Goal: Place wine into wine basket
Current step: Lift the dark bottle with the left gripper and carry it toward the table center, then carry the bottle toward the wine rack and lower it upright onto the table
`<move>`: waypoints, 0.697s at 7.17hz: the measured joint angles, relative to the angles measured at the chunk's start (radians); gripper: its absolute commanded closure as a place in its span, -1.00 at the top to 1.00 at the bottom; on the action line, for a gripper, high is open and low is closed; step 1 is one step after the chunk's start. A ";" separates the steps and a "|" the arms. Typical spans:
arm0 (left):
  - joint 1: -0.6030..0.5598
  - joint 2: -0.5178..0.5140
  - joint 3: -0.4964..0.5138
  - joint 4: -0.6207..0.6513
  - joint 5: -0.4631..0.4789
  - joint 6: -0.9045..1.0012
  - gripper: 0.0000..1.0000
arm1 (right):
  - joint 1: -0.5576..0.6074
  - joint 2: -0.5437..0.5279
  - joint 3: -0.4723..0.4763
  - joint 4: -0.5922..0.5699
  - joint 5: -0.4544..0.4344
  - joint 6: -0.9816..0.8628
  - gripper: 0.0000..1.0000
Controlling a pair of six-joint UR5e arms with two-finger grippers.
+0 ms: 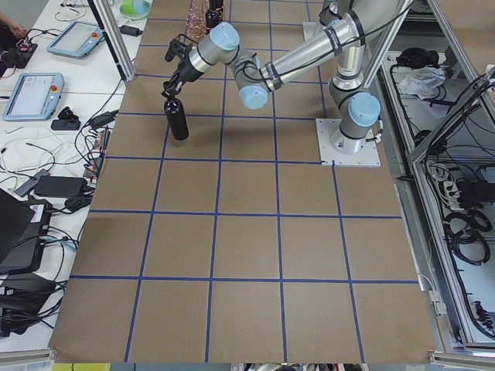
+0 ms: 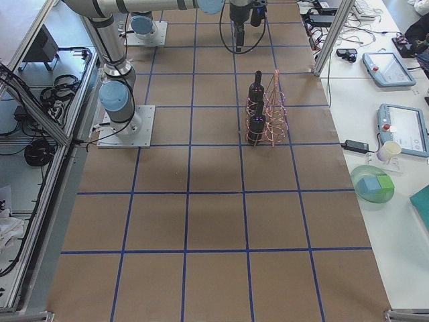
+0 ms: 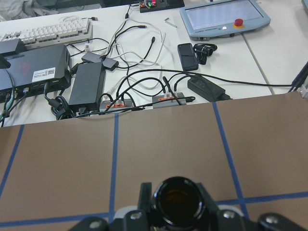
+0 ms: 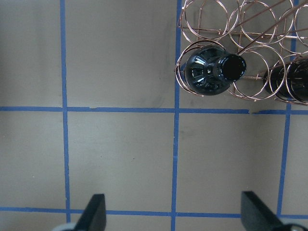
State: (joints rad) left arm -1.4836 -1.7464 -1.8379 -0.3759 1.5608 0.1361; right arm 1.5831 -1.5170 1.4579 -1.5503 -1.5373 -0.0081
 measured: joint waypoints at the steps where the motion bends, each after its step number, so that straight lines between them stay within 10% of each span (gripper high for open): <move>1: -0.112 0.028 0.010 -0.108 0.098 -0.096 -0.61 | 0.000 0.000 0.000 0.001 -0.001 -0.001 1.00; 5: -0.359 0.035 0.145 -0.653 0.172 -0.390 -0.71 | -0.001 0.001 0.001 0.003 -0.004 -0.002 1.00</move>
State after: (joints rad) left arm -1.8425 -1.7111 -1.6929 -1.0287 1.7326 -0.2536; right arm 1.5817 -1.5156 1.4588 -1.5471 -1.5414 -0.0097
